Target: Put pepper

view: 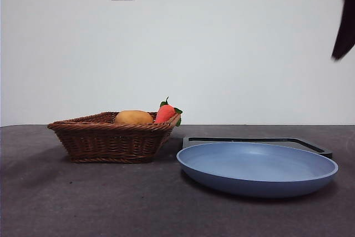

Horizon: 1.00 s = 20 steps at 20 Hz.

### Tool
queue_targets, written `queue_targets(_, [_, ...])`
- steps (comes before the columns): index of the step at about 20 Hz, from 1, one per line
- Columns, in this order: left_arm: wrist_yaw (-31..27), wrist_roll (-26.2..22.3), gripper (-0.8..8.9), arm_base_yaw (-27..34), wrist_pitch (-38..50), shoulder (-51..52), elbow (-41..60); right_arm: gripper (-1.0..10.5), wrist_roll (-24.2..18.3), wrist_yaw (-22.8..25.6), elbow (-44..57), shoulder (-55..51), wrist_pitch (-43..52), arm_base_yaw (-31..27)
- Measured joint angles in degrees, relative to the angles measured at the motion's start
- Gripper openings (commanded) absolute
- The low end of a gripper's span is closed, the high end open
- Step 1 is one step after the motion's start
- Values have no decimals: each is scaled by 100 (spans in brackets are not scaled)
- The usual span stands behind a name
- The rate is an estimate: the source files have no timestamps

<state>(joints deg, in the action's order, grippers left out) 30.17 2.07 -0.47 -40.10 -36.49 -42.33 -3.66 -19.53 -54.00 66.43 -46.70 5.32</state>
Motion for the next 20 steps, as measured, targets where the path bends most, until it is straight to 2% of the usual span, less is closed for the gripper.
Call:
queue_targets(7, [0, 2, 335, 0, 0, 0, 0, 296, 31, 2, 0, 1705, 796, 144])
queue_targets(14, [0, 2, 335, 0, 0, 0, 0, 279, 42, 4, 0, 2686, 1399, 444])
queue_targets(17, [0, 0, 335, 0, 0, 0, 0, 176, 42, 2, 0, 2800, 1484, 446])
queue_targets(20, [0, 2, 335, 0, 0, 0, 0, 2, 42, 4, 0, 2800, 1486, 446])
